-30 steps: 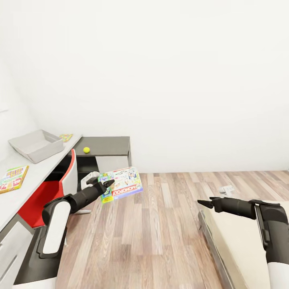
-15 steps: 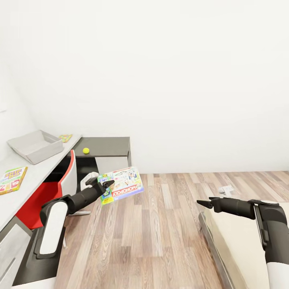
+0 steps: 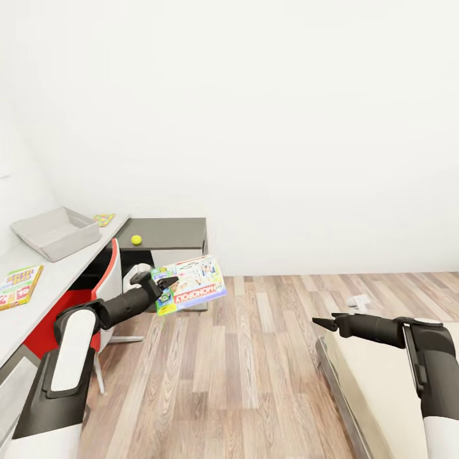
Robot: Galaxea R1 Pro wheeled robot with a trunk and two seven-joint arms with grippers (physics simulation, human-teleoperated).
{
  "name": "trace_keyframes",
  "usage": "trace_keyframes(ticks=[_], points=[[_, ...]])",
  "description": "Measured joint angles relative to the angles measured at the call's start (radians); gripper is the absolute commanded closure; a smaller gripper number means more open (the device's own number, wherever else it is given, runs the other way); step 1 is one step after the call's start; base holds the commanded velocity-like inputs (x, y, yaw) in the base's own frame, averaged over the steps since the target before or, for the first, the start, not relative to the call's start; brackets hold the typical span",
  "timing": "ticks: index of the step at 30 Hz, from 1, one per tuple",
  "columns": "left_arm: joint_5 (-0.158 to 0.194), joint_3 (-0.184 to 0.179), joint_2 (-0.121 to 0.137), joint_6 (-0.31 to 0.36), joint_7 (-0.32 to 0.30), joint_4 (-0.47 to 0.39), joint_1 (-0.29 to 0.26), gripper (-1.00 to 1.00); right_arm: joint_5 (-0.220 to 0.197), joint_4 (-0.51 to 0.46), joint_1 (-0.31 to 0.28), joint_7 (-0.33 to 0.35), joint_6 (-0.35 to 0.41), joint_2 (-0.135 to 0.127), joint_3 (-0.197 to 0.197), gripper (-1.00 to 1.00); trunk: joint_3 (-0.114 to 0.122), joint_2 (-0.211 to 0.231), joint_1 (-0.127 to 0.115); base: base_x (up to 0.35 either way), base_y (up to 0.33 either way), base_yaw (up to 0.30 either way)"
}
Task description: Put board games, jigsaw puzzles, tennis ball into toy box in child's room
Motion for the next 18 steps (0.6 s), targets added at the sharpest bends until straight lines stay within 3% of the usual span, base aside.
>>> trace_keyframes(ticks=[3, 8, 18], points=[[0.012, 0.007, 0.026, 0.007, -0.001, 0.0, -0.006, 1.0, 0.0, 0.0, 0.0, 0.0, 0.0, 0.0, -0.002, -1.0, 0.0, 0.0, 0.0, 0.22, 0.0, 0.0], [0.02, 0.013, 0.046, 0.009, -0.001, 0.0, -0.008, 1.0, -0.001, 0.0, 0.0, 0.001, 0.0, 0.001, -0.001, -1.0, 0.0, 0.0, 0.0, 0.286, 0.0, 0.0], [0.022, 0.02, 0.059, 0.009, 0.0, 0.001, -0.007, 1.0, -0.002, -0.001, 0.001, 0.001, -0.001, 0.002, 0.002, -1.0, 0.0, 0.0, 0.0, 0.334, 0.0, 0.0]])
